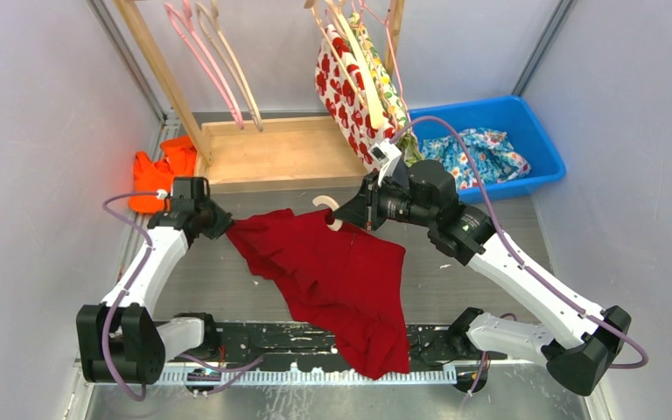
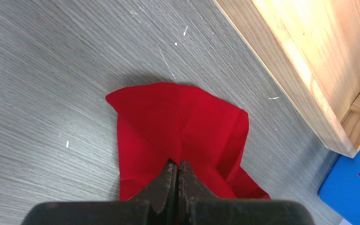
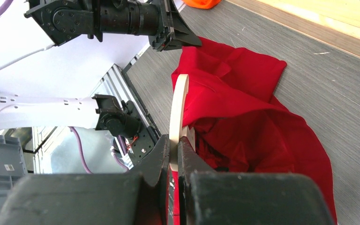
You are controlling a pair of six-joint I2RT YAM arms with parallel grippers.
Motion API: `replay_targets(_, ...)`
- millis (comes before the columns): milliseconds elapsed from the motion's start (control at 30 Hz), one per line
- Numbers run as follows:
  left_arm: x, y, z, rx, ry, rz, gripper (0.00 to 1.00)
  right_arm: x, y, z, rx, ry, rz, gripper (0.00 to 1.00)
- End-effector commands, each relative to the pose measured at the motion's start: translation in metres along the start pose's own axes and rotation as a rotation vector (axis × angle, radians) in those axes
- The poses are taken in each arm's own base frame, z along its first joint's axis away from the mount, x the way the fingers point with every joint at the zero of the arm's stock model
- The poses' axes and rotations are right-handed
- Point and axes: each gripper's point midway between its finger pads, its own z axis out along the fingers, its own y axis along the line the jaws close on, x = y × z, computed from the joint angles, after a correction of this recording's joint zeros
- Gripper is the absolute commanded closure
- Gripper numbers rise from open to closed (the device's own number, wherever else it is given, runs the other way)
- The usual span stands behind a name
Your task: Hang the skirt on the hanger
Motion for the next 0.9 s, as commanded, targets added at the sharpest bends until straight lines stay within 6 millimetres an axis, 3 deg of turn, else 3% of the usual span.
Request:
replay_targets(0,-0.013,0.01,-0.005,-0.023,-0.054,0.014,1.0,-0.04,0.029,-0.009,-0.086,-0.12,-0.053,0.99)
replay_targets(333,-0.015,0.011,-0.003,-0.017,-0.053,0.013,0.95,-0.041,0.025,0.006,-0.077,-0.044,-0.041,0.99)
replay_targets(567,-0.03,0.013,-0.016,-0.037,-0.109,0.032,0.61,-0.054,0.031,0.006,-0.083,-0.072,-0.033,0.99)
replay_targets(867,-0.039,0.015,-0.04,-0.024,-0.164,0.035,0.55,-0.059,0.037,-0.005,-0.08,-0.095,-0.037,0.99)
